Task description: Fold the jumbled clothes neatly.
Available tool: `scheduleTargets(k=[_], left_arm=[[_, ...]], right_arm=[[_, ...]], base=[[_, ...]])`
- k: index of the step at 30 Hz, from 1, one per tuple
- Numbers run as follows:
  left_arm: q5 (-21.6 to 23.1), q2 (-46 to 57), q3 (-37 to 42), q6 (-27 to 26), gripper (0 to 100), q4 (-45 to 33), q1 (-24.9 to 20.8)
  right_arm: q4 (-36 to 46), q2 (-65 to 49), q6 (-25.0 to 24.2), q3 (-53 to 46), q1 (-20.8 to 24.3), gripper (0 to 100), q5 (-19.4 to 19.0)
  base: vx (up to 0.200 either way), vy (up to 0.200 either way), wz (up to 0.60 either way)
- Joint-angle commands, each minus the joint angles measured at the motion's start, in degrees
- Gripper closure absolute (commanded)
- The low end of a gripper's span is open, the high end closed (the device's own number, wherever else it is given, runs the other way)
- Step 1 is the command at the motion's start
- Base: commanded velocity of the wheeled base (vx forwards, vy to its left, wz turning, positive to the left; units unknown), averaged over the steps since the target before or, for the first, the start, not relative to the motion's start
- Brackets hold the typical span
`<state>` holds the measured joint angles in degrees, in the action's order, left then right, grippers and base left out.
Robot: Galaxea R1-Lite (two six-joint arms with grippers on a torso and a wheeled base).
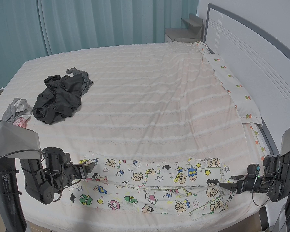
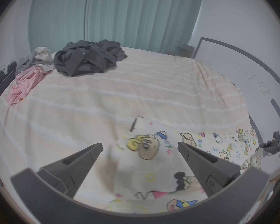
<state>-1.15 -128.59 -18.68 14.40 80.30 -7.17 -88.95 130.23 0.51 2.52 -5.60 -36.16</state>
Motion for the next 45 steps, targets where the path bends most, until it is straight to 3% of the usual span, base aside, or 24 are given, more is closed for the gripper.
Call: scheduleTargets(k=[1, 3, 5, 8, 10, 14, 23, 37, 38, 45], left_arm=[[5.3, 5.5, 2.7, 7.7, 0, 0.7, 4.9], [8.6, 8.3, 4.3, 12.1, 0, 0.7, 5.6], [14.7, 10.9, 7.6, 18.1, 0, 0.8, 6.1], [20.4, 12.0, 10.9, 23.7, 0, 1.6, 6.0], [27.3, 11.5, 14.1, 29.6, 0, 4.1, 5.7], [35.4, 9.6, 18.2, 31.2, 0, 9.7, 6.0], [36.0, 0.6, 18.2, 25.0, 0, 9.7, 7.3], [36.0, 0.3, 18.1, 24.5, 0, 9.7, 7.3], [36.0, 0.3, 18.1, 24.5, 0, 9.7, 7.3], [36.0, 0.3, 18.1, 24.4, 0, 9.7, 7.3]], right_arm=[[-0.7, -7.5, -1.6, 0.4, -3.0, 0, -1.6], [-0.7, -9.4, -3.5, 1.4, -2.4, 0, -1.6], [-0.5, -11.3, -8.4, 4.0, 0.9, 0, -0.6], [-0.3, -11.0, -12.8, 7.1, 4.7, 0, 4.1], [0.6, -8.0, -14.8, 9.7, 8.8, 0, 9.4], [0.0, -3.5, -15.0, 10.5, 10.8, 0, 10.9], [0.6, 0.2, -14.9, 14.5, 11.5, 0, 11.7], [1.5, 1.7, -14.8, 15.6, 11.5, 0, 11.9], [1.5, 2.0, -14.8, 15.5, 11.5, 100, 11.9], [0.3, 2.0, -14.0, 13.5, 11.6, 100, 11.8]], base=[[0.0, 0.0, 0.0], [0.0, 0.0, 0.0], [0.0, 0.0, 0.0], [0.0, 0.0, 0.0], [0.0, 0.0, 0.0], [0.0, 0.0, 0.0], [0.0, 0.0, 0.0], [0.0, 0.0, 0.0], [0.0, 0.0, 0.0], [0.0, 0.0, 0.0]])
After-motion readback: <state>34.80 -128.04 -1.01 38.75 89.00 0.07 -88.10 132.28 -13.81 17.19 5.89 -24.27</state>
